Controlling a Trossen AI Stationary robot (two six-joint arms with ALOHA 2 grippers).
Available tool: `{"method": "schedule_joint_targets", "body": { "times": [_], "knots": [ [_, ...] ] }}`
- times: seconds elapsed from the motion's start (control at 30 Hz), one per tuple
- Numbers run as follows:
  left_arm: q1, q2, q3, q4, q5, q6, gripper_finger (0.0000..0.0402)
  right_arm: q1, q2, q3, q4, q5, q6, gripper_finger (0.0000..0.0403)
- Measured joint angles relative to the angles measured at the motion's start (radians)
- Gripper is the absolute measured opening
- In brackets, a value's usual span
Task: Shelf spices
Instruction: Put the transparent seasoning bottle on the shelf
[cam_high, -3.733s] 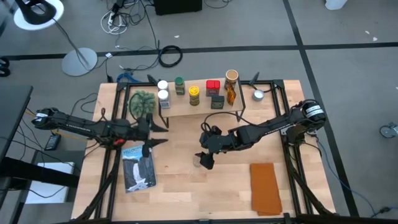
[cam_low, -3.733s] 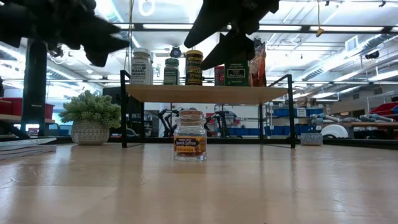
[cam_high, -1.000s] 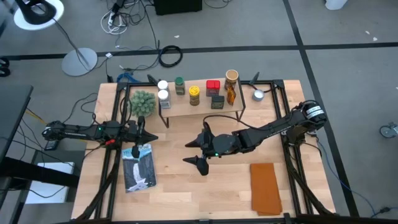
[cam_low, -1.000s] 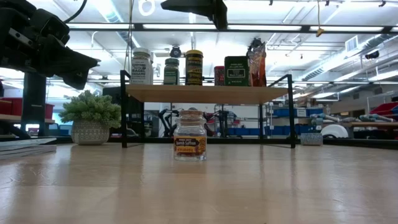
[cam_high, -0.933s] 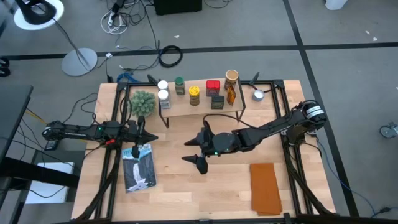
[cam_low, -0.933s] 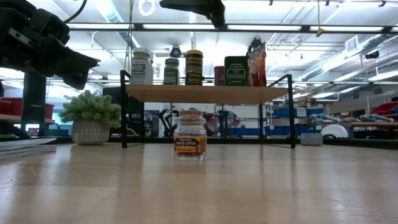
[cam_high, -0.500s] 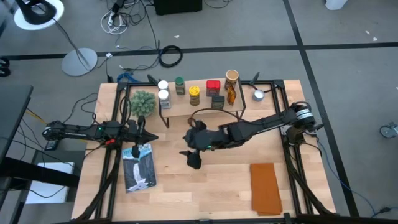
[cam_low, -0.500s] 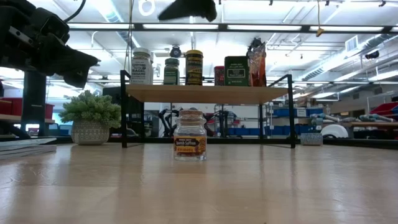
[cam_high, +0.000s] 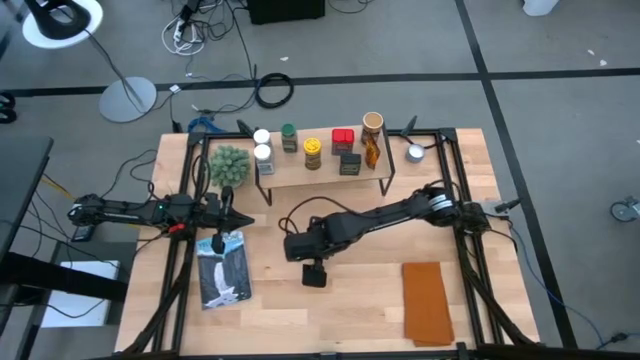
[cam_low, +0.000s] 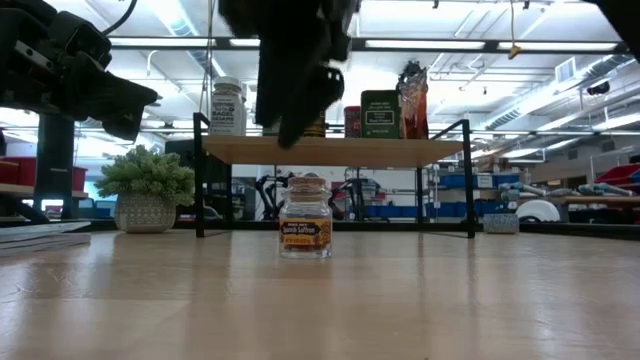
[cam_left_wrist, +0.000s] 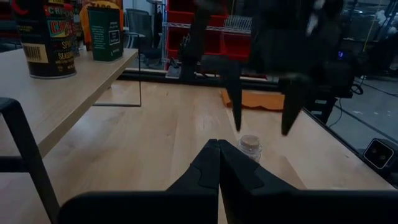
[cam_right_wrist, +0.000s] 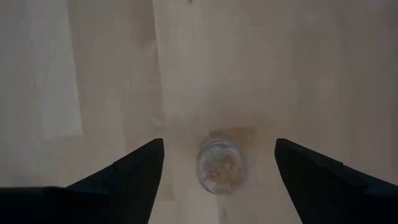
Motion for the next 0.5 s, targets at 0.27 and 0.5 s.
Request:
{"method": "schedule_joint_targets", "body": {
  "times": [0.27, 0.5],
  "knots": [
    [0.000, 0.000, 0.000, 0.000, 0.000, 0.000, 0.0008, -0.015, 0.073, -0.003, -0.103, -0.055, 0.043, 0.0296],
    [0.000, 0.000, 0.000, 0.008, 0.000, 0.000, 0.0008, -0.018, 0.086, -0.015, -0.066, -0.076, 0.044, 0.0292]
  ]
}}
